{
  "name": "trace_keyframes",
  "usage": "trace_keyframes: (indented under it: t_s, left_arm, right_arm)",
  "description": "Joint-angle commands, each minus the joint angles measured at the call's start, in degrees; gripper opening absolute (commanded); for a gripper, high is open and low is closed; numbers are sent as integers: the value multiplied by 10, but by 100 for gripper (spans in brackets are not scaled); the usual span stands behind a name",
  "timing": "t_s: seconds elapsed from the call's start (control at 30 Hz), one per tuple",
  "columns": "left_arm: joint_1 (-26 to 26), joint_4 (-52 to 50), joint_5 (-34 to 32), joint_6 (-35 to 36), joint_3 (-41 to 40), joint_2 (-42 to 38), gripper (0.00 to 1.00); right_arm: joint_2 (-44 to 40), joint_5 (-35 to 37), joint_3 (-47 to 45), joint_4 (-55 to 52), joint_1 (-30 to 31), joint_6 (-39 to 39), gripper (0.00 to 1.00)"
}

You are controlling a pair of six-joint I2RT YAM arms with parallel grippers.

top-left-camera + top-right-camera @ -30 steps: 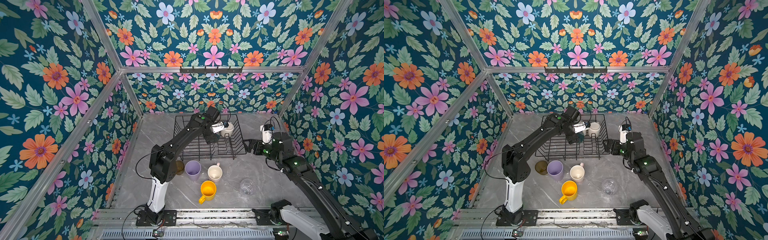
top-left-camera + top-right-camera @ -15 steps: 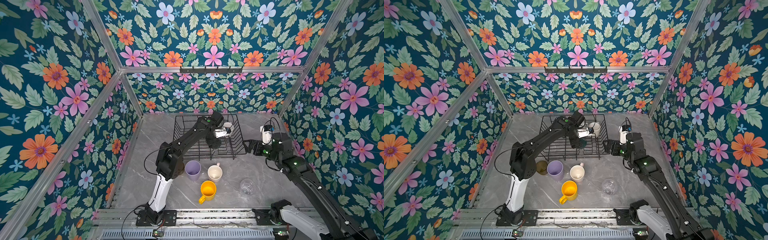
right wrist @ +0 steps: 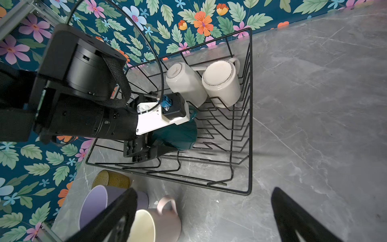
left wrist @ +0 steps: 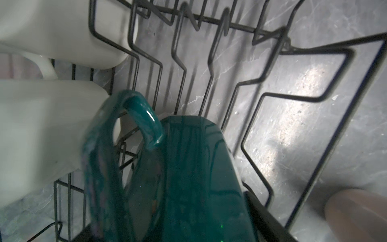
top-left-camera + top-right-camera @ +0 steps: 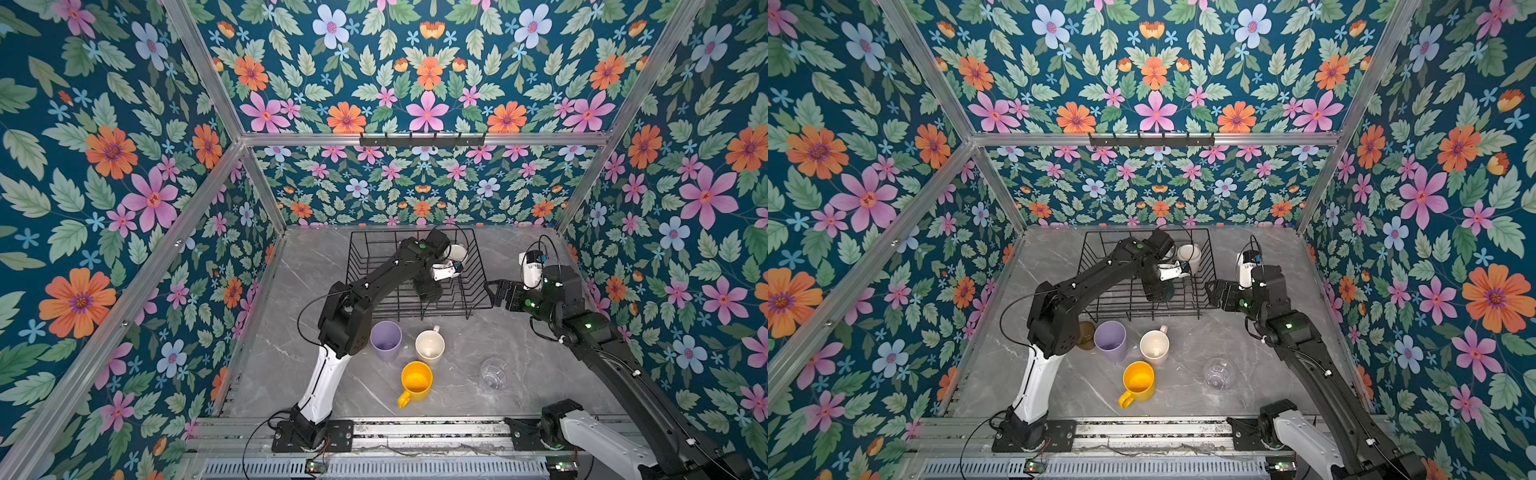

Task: Load cups into a dish rack
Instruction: Place the cup upside down at the dish rack.

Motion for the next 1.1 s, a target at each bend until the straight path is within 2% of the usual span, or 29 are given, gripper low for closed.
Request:
trace_keyframes:
  t_s: [0.0,0.17,0.47,0.67,0.83,1.07]
  left_arm:
    - [2,43,-18,-8,-3,-1,48]
    - [2,60,-23,-7,-15,-2,68]
    - [2,82,-24,-7,-27,0,86]
    - [2,83,-17,-9,-29,6,90]
    - [2,87,-14,-12,-30,1,99]
    - [2,125,-4,-21,-55,-48,99]
  right_arm:
    - [3,-4,1,13,0,6,99]
    - [5,-5,3,14,-1,5,99]
    - [7,-7,3,16,-2,7,99]
    - [7,-9,5,15,-1,7,99]
    - [4,-7,5,12,-1,6,99]
    - [0,-5,14,2,-3,2,99]
